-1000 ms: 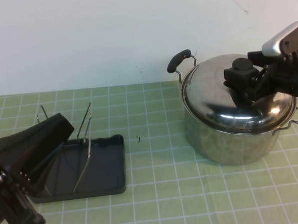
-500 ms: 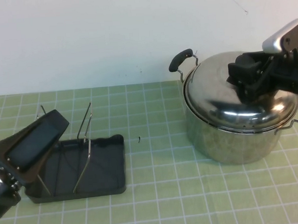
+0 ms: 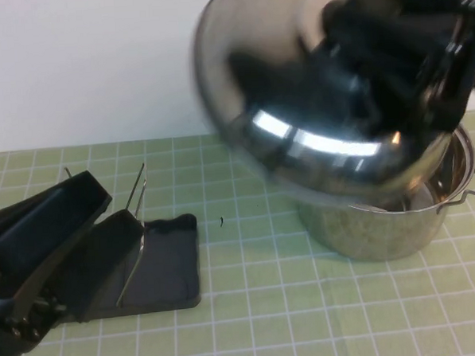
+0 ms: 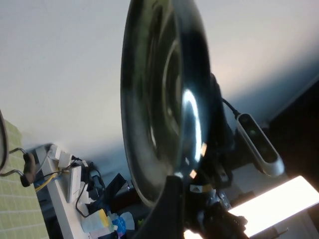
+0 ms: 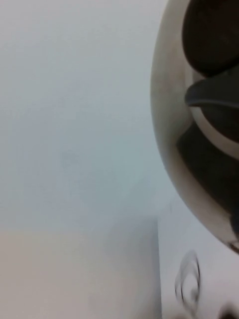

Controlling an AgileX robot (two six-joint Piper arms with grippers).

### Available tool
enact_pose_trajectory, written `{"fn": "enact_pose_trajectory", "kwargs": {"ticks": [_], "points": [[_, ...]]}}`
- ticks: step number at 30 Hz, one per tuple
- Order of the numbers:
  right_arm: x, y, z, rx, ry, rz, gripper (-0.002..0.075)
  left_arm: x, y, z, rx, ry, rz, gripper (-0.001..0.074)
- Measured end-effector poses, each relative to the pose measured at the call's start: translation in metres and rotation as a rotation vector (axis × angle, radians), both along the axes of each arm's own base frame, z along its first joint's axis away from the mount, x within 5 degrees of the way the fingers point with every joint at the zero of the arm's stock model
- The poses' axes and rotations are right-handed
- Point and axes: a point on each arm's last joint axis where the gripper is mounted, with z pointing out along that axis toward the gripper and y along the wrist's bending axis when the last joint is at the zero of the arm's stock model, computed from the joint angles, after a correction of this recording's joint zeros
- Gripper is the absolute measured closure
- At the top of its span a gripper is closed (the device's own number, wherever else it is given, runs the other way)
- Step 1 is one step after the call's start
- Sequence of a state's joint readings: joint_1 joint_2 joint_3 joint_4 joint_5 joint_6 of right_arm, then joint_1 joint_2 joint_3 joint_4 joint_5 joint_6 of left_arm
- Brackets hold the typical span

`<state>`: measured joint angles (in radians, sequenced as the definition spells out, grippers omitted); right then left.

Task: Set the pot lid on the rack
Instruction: Hand over the pot lid

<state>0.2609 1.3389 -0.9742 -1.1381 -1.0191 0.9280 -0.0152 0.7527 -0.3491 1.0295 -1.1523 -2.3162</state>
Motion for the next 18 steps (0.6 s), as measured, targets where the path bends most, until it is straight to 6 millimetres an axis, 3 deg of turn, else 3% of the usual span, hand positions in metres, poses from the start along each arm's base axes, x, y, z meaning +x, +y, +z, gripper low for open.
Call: {"fn": "enact_pose_trajectory", "kwargs": {"ticks": [7, 12, 15, 18], "points": [[-0.047, 0.063, -0.002, -0.037, 0.043, 0.269, 0.0379, 0.000, 0.000, 0.000, 0.006, -0.002, 0.005, 0.0059], [-0.066, 0.088, -0.007, -0.084, 0.052, 0.304, 0.0379, 0.001, 0.000, -0.001, 0.023, -0.022, 0.016, 0.0074], [-0.068, 0.095, -0.011, -0.088, 0.048, 0.316, 0.0379, 0.000, 0.000, 0.000, 0.035, -0.047, 0.018, 0.0155], [-0.065, 0.099, -0.015, -0.085, 0.050, 0.313, 0.0379, 0.000, 0.000, 0.000, 0.043, -0.055, 0.021, 0.0335]]}}
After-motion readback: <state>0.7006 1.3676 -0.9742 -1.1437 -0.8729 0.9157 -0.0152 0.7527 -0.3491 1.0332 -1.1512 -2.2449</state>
